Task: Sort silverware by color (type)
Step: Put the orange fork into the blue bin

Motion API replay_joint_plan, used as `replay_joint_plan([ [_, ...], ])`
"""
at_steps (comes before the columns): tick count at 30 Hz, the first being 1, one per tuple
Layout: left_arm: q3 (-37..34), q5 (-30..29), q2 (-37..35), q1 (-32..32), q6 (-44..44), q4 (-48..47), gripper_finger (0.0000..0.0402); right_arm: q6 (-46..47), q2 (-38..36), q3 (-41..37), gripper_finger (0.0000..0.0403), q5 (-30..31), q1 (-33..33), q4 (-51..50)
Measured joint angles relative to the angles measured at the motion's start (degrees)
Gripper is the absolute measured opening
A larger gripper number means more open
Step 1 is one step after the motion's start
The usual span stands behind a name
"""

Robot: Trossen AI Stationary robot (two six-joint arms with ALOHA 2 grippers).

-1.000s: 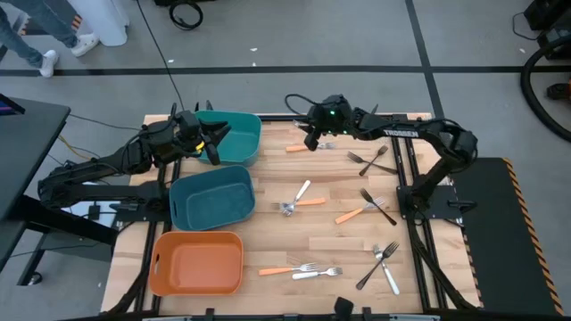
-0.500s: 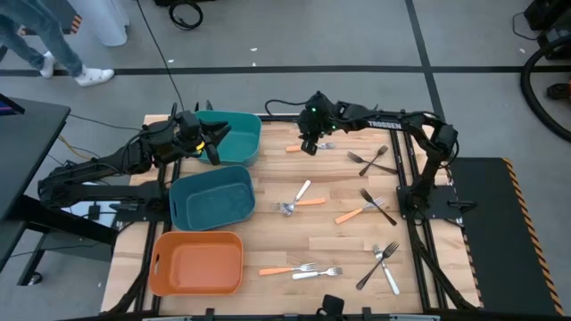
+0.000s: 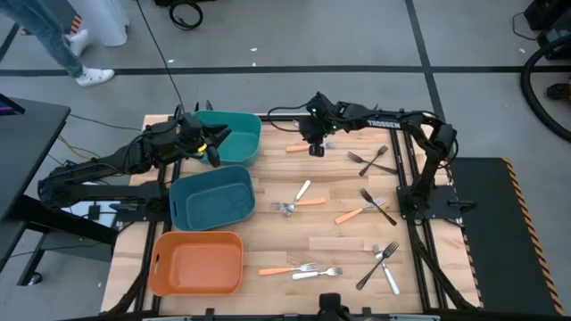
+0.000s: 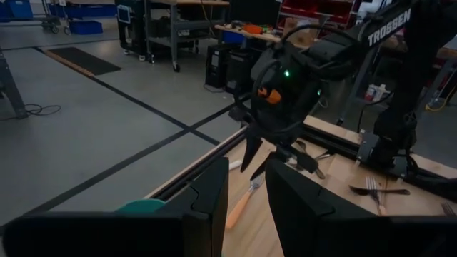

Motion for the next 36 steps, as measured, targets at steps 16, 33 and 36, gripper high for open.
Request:
replay_joint_plan([
  [16,0.00,0.01,0.00,-0.01,0.09,-0.20,0.0102,-4.05,0.00,-5.71,0.0113,2.91,-2.02,-0.86],
  [33,-0.02,0.02,6.03,0.01,-0.34,-2.35,0.0102,-8.80,4.02,-5.65,0.0113,7.12,-1.26,-4.73],
  [36,0.00,0.01,7.46,0.01,-0.37,-2.32,0.0102,-9.75,4.81,-5.59,0.0113,7.32,-1.24,-4.64],
])
